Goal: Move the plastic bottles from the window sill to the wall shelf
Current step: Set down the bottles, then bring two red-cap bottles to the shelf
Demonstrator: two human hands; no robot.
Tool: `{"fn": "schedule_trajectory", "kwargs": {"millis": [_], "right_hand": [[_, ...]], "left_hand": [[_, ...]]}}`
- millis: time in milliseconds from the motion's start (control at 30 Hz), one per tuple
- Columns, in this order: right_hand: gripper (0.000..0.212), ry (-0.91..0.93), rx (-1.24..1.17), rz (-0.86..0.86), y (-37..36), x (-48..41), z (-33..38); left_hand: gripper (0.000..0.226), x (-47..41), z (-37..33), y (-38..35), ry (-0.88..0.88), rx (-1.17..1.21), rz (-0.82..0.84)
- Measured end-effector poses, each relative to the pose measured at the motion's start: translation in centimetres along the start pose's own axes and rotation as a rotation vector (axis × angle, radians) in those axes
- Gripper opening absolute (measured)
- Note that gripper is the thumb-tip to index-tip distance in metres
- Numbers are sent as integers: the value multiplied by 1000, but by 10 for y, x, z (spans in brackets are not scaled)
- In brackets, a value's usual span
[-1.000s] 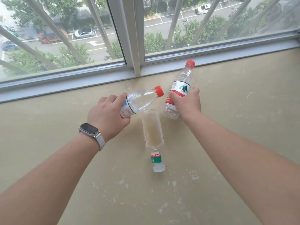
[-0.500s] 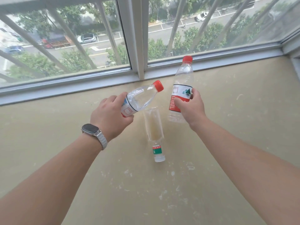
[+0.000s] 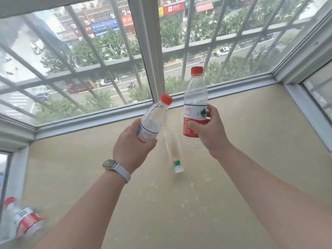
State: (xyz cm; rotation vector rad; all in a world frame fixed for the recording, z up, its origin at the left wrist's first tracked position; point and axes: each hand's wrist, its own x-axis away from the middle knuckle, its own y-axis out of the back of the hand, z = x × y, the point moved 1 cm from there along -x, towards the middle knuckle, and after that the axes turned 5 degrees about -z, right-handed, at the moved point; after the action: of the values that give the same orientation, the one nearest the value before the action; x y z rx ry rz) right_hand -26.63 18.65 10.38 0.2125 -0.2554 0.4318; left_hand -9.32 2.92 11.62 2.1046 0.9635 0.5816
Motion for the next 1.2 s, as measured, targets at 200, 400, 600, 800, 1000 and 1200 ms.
{"fn": "schedule_trajectory", "kwargs": {"millis": [200,400,600,800,1000,1200], "right_hand": [[52,50,-52,10,35,71,39],[57,138,-74,-34,71,151,65],[51,226,-92,-89,102,223,86],[52,277,-129,-138,125,275,93],[53,308,-141,-209,154,315,91],[49,306,-177,-310,210,334,84]], "left_hand": [[35,57,-37,46,31,207,-26],[44,115,-69,86,-6,436,-26],[47,171,-87,114,-60,573,1],[41,212,-105,137,-168,659,62],[43,235,-126,132,-261,685,126],[46,250,-165,100,-323,690,215]]}}
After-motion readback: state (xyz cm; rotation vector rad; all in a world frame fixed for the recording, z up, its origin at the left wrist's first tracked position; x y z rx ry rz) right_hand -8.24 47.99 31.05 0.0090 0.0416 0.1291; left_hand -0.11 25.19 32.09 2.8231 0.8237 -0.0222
